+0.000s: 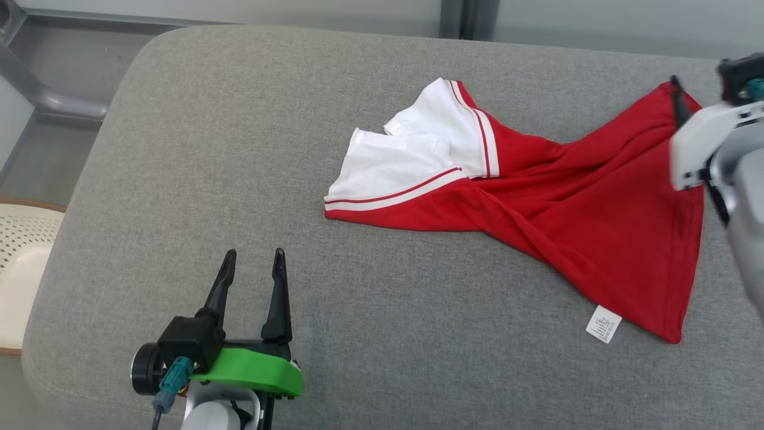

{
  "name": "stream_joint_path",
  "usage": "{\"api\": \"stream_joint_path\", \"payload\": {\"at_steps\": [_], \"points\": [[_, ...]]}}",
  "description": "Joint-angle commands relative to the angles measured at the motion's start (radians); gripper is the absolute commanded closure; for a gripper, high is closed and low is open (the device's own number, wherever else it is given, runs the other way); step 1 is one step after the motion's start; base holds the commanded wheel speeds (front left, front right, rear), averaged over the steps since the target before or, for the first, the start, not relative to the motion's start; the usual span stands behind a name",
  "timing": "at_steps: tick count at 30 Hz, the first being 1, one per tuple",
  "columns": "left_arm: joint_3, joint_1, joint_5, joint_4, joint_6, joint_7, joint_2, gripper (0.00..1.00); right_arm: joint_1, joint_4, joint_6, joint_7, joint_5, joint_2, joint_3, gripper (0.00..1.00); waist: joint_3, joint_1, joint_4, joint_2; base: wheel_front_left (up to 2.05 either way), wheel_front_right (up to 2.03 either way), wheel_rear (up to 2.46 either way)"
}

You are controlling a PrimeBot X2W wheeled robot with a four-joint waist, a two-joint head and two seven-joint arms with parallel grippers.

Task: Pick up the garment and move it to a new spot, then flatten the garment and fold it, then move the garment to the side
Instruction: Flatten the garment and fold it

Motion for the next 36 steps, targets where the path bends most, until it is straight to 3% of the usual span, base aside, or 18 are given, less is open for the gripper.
{"api": "stream_joint_path", "payload": {"at_steps": [1, 7, 12, 22, 34, 35, 36], "points": [[0.004, 0.010, 0.005, 0.002, 0.005, 0.000, 0.002, 0.00, 0.027, -0.005, -0.001, -0.011, 0.022, 0.028, 0.024, 0.00, -0.014, 0.0000, -0.012, 0.0000, 0.00, 0.00, 0.00], [-0.003, 0.001, 0.004, 0.000, -0.004, 0.000, 0.002, 0.00, 0.071, -0.044, -0.001, -0.011, 0.167, 0.143, 0.181, 0.00, -0.013, 0.0000, -0.001, 0.0000, 0.00, 0.00, 0.00], [-0.012, -0.013, -0.004, -0.004, 0.000, 0.000, 0.002, 0.00, 0.102, -0.124, -0.001, 0.039, 0.342, 0.176, 0.342, 0.00, 0.007, 0.0000, 0.039, 0.0000, 0.00, 0.00, 0.00], [-0.044, -0.020, -0.054, -0.012, 0.025, 0.000, 0.002, 0.00, 0.113, -0.295, -0.001, 0.190, 0.684, 0.048, 0.656, 0.00, 0.029, 0.0000, 0.146, 0.0000, 0.00, 0.00, 0.00], [-0.071, -0.023, -0.082, -0.020, 0.042, 0.000, 0.002, 0.00, 0.070, -0.301, -0.001, 0.248, 0.890, 0.002, 0.808, 0.00, 0.045, 0.0000, 0.198, 0.0000, 0.00, 0.00, 0.00], [-0.072, -0.024, -0.082, -0.019, 0.043, 0.000, 0.002, 0.00, 0.066, -0.294, -0.001, 0.248, 0.903, 0.004, 0.815, 0.30, 0.045, 0.0000, 0.200, 0.0000, 0.00, 0.00, 0.00], [-0.073, -0.024, -0.083, -0.019, 0.044, 0.000, 0.002, 0.00, 0.063, -0.289, -0.001, 0.246, 0.914, 0.006, 0.819, 0.51, 0.045, 0.0000, 0.202, 0.0000, 0.00, 0.00, 0.00]]}}
